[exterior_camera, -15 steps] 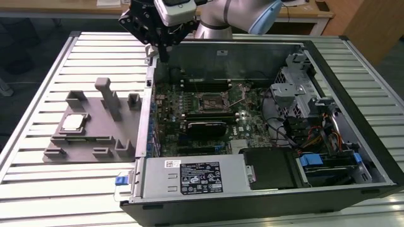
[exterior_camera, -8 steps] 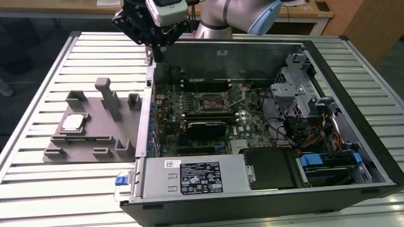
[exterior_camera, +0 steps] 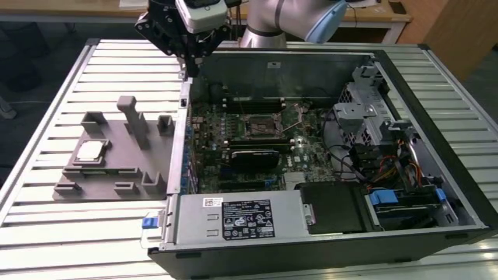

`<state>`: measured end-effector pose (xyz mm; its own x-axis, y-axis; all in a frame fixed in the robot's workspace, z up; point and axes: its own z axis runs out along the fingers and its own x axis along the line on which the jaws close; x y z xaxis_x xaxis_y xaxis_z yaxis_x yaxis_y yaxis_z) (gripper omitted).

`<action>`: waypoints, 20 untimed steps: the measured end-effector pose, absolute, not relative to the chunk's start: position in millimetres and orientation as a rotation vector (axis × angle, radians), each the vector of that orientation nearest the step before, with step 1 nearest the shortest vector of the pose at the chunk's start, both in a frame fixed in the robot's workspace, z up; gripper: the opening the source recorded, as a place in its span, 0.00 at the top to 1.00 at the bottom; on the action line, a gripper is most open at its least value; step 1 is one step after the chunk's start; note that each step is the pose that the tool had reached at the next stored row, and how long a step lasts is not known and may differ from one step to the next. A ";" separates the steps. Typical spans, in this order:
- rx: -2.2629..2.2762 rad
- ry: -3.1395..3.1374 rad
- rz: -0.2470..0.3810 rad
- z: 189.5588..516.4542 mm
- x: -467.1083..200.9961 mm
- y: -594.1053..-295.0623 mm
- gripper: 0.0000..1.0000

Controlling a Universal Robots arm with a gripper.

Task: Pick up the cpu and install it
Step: 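Reach for the cpu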

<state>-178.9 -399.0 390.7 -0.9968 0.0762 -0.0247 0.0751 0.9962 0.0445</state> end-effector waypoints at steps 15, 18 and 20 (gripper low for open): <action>0.118 3.112 0.068 388.1 -193.7 -398.9 0.89; 0.118 3.112 0.068 387.2 -199.6 -399.0 0.89; 0.118 3.112 0.068 386.5 -203.9 -398.9 0.89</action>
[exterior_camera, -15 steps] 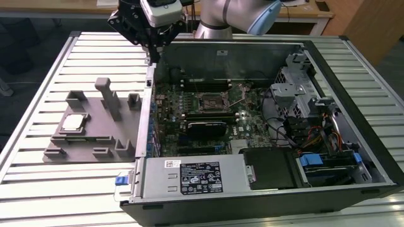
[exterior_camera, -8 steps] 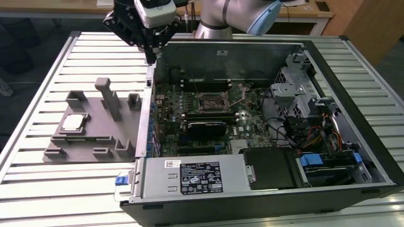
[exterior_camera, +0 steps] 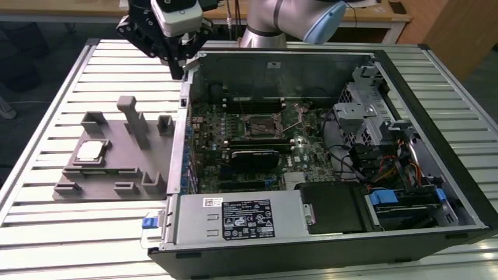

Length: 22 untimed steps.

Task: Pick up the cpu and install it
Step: 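Reach for the cpu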

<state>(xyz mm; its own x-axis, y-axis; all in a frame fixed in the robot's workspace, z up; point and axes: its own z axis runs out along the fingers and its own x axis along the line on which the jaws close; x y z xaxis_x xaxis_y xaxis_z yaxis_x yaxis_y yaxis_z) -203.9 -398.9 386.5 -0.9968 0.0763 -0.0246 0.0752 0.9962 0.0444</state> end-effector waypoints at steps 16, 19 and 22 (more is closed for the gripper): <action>0.118 3.112 0.068 381.7 -234.3 -398.4 0.89; 0.118 3.112 0.068 380.8 -240.1 -397.9 0.89; 0.118 3.112 0.068 379.9 -245.8 -397.4 0.89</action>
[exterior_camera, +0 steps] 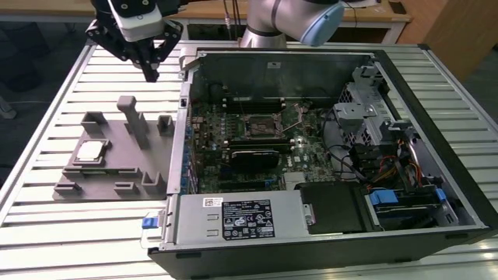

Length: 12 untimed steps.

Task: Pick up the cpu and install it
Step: 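Reach for the cpu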

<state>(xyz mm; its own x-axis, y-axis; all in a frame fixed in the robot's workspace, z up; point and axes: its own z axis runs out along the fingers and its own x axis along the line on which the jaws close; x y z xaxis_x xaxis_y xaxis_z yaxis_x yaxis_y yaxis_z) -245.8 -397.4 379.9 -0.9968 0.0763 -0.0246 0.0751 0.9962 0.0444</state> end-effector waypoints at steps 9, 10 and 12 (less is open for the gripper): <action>0.118 3.112 0.068 376.8 -264.7 -395.4 0.89; 0.118 3.112 0.068 376.5 -266.9 -395.2 0.89; 0.118 3.112 0.068 375.7 -270.9 -394.7 0.89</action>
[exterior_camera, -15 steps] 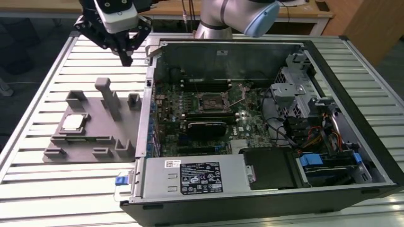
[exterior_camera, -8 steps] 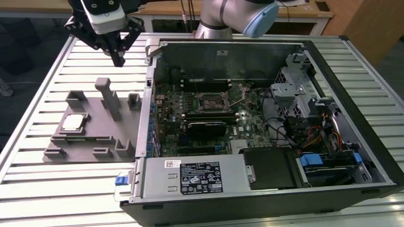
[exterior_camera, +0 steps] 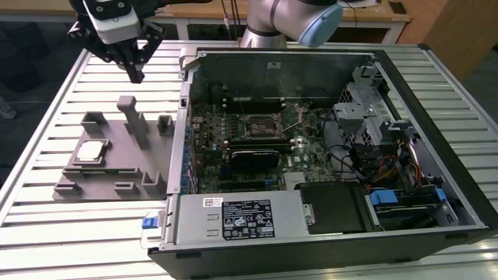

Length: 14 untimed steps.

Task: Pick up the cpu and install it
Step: 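Reach for the cpu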

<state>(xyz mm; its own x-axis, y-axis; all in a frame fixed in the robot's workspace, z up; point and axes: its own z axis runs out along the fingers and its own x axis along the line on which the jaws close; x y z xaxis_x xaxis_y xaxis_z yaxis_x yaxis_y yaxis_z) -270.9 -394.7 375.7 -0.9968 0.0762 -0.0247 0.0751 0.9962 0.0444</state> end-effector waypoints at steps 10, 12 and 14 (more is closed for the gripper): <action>0.118 3.112 0.068 370.3 -289.4 -392.1 0.89; 0.118 3.112 0.068 368.7 -293.5 -391.6 0.89; 0.118 3.112 0.068 367.0 -297.8 -390.9 0.89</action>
